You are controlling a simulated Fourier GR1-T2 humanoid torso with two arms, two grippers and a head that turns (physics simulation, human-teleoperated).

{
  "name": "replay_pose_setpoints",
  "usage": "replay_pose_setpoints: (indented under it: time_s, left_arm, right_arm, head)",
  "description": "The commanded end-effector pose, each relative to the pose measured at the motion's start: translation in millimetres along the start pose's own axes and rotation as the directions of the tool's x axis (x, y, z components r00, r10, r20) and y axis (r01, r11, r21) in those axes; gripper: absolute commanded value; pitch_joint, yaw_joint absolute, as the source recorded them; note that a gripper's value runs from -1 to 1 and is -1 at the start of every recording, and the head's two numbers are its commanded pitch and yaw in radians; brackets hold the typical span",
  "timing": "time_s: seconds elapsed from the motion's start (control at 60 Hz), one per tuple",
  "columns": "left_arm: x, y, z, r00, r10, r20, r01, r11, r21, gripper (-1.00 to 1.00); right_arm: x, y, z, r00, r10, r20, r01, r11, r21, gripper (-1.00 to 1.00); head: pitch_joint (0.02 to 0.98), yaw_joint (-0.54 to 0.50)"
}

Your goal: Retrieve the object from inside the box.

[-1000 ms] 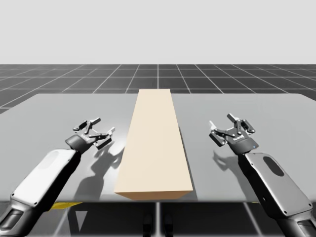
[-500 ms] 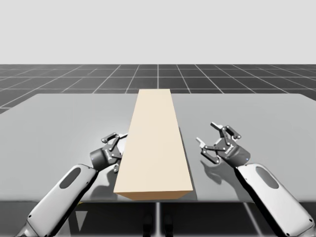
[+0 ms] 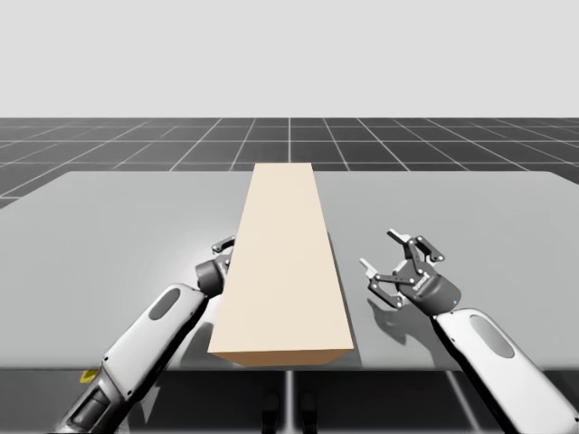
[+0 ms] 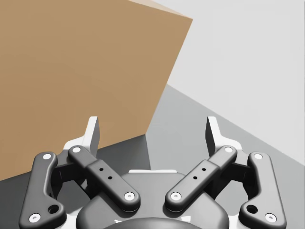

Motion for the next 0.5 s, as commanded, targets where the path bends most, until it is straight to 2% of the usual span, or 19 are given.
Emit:
replay_pose_setpoints:
  time_s: [0.017,0.267,0.333,0.5]
  left_arm:
    - [-8.5,16.5,-25.6,0.9987,0.04,-0.033,-0.04,0.999,0.004,-1.0]
    - [-15.2,14.8,-67.8,0.9953,0.074,-0.062,-0.077,0.996,-0.044,-1.0]
    - [-15.0,15.4,-74.1,0.9953,0.071,-0.066,-0.075,0.996,-0.048,-1.0]
    - [-17.4,15.1,-88.7,0.9925,0.096,-0.076,-0.101,0.993,-0.06,-1.0]
  right_arm:
    - [0.0,1.3,0.2,1.0,0.004,0.007,-0.004,1.0,0.001,-1.0]
    - [1.0,1.7,0.5,0.9998,0.009,0.016,-0.009,1.0,-0.008,-1.0]
    - [1.0,2.2,0.4,0.9998,0.009,0.015,-0.009,1.0,-0.007,-1.0]
    - [0.9,4.1,0.2,0.9998,0.018,0.011,-0.017,1.0,-0.004,-1.0]
  head:
    - [0.084,0.0]
    - [0.105,0.01]
    - [0.11,0.01]
    - [0.127,0.01]
